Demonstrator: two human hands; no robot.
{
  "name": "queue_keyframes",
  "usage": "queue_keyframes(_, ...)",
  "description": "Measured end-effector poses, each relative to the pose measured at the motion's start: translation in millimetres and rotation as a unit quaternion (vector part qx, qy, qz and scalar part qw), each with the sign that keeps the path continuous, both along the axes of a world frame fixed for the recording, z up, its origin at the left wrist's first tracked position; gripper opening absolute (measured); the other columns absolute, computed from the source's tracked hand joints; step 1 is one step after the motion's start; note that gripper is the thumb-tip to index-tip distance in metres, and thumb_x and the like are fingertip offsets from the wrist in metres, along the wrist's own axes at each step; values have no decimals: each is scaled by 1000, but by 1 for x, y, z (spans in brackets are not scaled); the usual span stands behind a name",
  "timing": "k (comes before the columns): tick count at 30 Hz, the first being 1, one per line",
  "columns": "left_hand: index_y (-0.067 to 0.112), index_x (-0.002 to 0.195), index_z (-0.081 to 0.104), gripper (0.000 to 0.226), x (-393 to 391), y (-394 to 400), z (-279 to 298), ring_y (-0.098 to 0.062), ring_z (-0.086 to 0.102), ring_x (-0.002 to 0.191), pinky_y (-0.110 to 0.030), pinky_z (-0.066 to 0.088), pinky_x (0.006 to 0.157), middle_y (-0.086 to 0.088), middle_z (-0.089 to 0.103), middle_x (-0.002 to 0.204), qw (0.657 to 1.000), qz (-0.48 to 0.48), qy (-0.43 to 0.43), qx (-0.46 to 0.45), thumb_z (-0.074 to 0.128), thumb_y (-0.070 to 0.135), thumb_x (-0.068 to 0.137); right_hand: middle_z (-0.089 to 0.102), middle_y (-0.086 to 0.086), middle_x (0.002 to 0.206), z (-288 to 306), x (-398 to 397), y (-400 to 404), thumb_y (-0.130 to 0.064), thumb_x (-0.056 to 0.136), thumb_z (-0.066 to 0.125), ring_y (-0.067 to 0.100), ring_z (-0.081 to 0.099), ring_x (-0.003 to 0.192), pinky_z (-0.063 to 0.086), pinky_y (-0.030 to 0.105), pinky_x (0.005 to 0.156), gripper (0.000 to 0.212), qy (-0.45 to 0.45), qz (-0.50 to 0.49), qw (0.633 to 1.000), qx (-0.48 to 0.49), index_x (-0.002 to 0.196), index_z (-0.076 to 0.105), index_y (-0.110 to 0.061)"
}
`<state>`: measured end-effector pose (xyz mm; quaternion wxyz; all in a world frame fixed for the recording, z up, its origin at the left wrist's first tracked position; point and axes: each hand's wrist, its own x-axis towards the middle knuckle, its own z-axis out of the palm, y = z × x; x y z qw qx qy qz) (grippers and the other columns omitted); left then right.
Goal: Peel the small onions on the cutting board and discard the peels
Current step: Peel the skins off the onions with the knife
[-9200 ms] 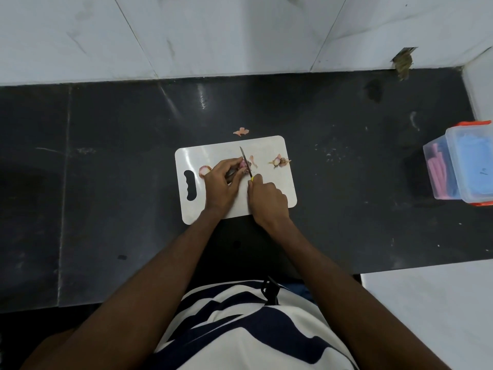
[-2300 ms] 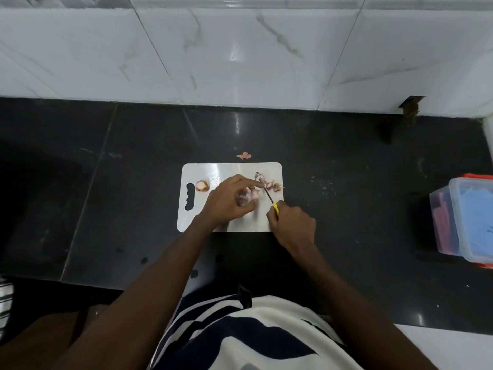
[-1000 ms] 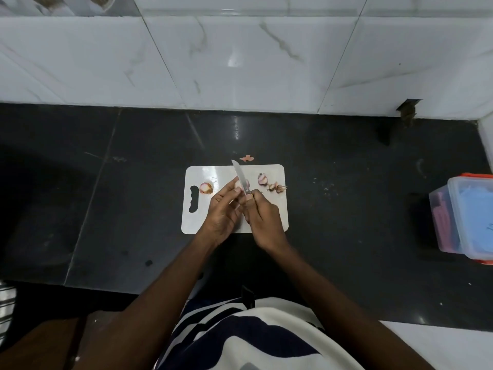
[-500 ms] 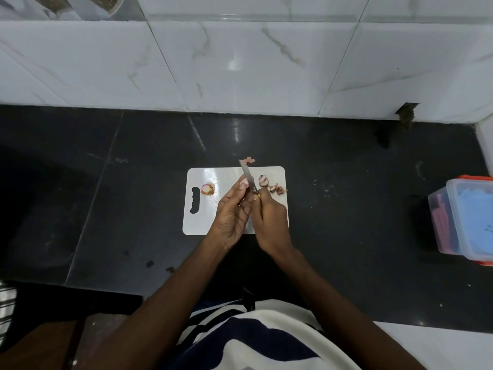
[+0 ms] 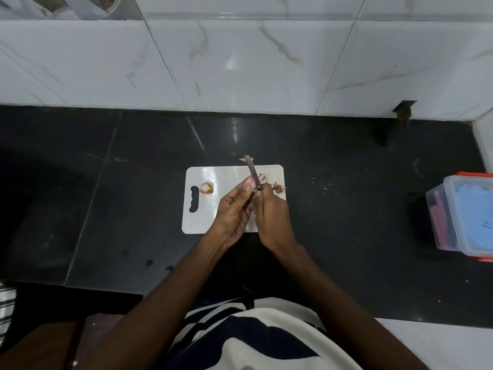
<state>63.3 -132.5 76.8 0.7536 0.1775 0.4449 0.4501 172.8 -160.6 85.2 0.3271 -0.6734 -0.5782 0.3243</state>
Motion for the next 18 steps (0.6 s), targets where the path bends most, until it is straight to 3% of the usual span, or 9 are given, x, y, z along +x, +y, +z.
queue_keyframes(3,22,106,89,18,-16,10,-3,-13,78,110,-29,60,104,-1,83,119,995,-34,69,64,76,18,95,71,15,106,2,5,10,-27,114,42,26,70,91,60,39,83,31,-54,36,996,-64,134,53,-6)
queue_keyframes(5,17,116,86,30,-30,17,-6,-17,76,113,-35,58,110,-6,83,122,983,-66,136,108,85,22,87,69,14,109,2,12,17,-24,114,43,26,69,93,61,43,86,29,-109,84,987,-86,138,50,-9)
queue_keyframes(8,3,124,80,34,-45,27,-5,-26,77,114,-42,59,110,-12,82,122,942,-129,256,174,86,9,91,71,17,105,4,25,25,-14,111,42,31,68,86,58,43,76,26,-178,161,969,-65,136,50,-8)
queue_keyframes(11,6,123,81,36,-50,34,0,-34,77,116,-49,60,110,-8,83,122,922,-147,299,196,90,8,88,72,16,104,4,32,32,-8,110,45,30,69,87,55,39,71,27,-227,194,953,-50,136,52,-5)
queue_keyframes(13,7,126,80,37,-48,34,3,-32,77,119,-46,59,111,-10,83,121,930,-133,287,185,88,8,90,71,8,91,3,31,32,-10,111,46,22,67,76,53,36,67,17,-184,175,967,-23,125,55,-9)
queue_keyframes(15,8,130,78,35,-43,31,4,-22,76,122,-37,58,112,-8,82,124,941,-120,264,172,82,6,95,65,-8,79,1,29,28,-17,114,43,12,63,69,51,31,64,16,-55,86,995,9,112,58,-11)
queue_keyframes(18,11,136,75,37,-41,26,3,-24,71,132,-41,52,119,-8,79,132,954,-114,236,149,79,17,99,68,-13,89,-1,26,24,-27,112,51,6,68,81,56,24,71,15,37,0,999,20,115,62,-18)
